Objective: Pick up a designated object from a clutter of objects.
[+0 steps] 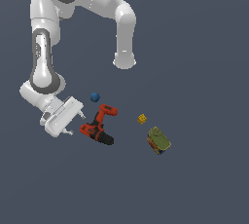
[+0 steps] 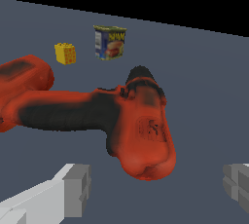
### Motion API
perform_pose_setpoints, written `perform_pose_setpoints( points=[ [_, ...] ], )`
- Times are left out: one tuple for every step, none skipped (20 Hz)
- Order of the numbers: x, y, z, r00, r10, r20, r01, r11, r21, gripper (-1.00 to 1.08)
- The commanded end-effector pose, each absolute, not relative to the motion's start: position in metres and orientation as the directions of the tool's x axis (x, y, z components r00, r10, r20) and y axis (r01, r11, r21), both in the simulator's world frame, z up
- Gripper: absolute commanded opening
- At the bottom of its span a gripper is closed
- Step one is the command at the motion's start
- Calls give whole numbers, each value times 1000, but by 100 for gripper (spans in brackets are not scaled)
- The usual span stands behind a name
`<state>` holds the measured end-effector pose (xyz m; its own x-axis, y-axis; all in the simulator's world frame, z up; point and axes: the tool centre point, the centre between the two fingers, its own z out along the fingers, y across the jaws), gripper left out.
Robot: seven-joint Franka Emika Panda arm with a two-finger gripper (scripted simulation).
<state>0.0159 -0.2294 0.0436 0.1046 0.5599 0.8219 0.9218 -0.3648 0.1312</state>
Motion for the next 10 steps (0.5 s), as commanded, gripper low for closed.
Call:
perform_pose_setpoints(
  points=[
    [17, -227, 40, 105, 560, 822, 923, -362, 128, 108],
    [17, -225, 38, 106, 560, 822, 924, -361, 126, 108],
    [17, -223, 37, 107, 559, 822, 925, -359, 124, 108],
    [17, -222, 36, 107, 559, 822, 925, -359, 123, 108],
    [17, -222, 36, 107, 559, 822, 925, -359, 123, 108],
    [17, -223, 37, 107, 559, 822, 925, -359, 124, 108],
    [17, -223, 37, 107, 559, 822, 925, -359, 124, 108],
    [18, -222, 36, 107, 559, 822, 925, -359, 124, 108],
    [19, -220, 34, 107, 559, 822, 925, -359, 124, 108],
    [20, -217, 32, 107, 559, 822, 925, -359, 124, 108]
  ],
)
